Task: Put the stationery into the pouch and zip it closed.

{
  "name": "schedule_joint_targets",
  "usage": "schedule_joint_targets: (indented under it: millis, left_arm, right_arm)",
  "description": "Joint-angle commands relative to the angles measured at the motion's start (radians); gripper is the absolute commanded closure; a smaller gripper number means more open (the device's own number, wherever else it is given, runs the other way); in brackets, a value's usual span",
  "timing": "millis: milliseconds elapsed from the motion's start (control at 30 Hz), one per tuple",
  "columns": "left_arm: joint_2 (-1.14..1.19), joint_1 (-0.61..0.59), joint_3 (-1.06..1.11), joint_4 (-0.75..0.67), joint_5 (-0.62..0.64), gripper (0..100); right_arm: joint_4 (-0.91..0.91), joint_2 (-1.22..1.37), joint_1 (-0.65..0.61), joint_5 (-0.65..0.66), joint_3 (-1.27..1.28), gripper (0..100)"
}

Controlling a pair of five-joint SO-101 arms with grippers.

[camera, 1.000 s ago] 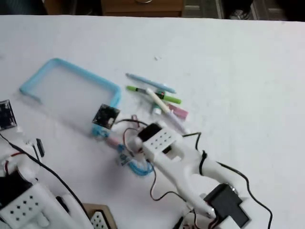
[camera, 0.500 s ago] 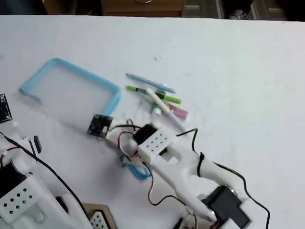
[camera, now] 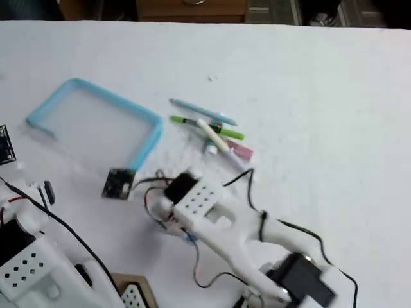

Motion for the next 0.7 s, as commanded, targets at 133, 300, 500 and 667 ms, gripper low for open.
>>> schedule_joint_targets:
  millis: [133, 300, 500, 667]
  left_arm:
    - [0.005, 0.008, -0.04, -0.018, 0.002, 77]
    - [0.005, 0.008, -0.04, -0.018, -0.055, 77]
    - [0.005, 0.004, -0.04, -0.018, -0.078, 77]
    - [0.005, 0.008, -0.04, -0.018, -0.08, 77]
  right_arm:
    - [-0.145, 0.28, 0.059, 0.003, -0.077, 77.2]
    - [-0.076, 0.343, 0.128, 0.003, -0.206, 98.7]
    - [0.013, 0.321, 0.133, 0.005, -0.233, 98.0]
    - [0.102, 0.286, 0.128, 0.097, -0.233, 90.9]
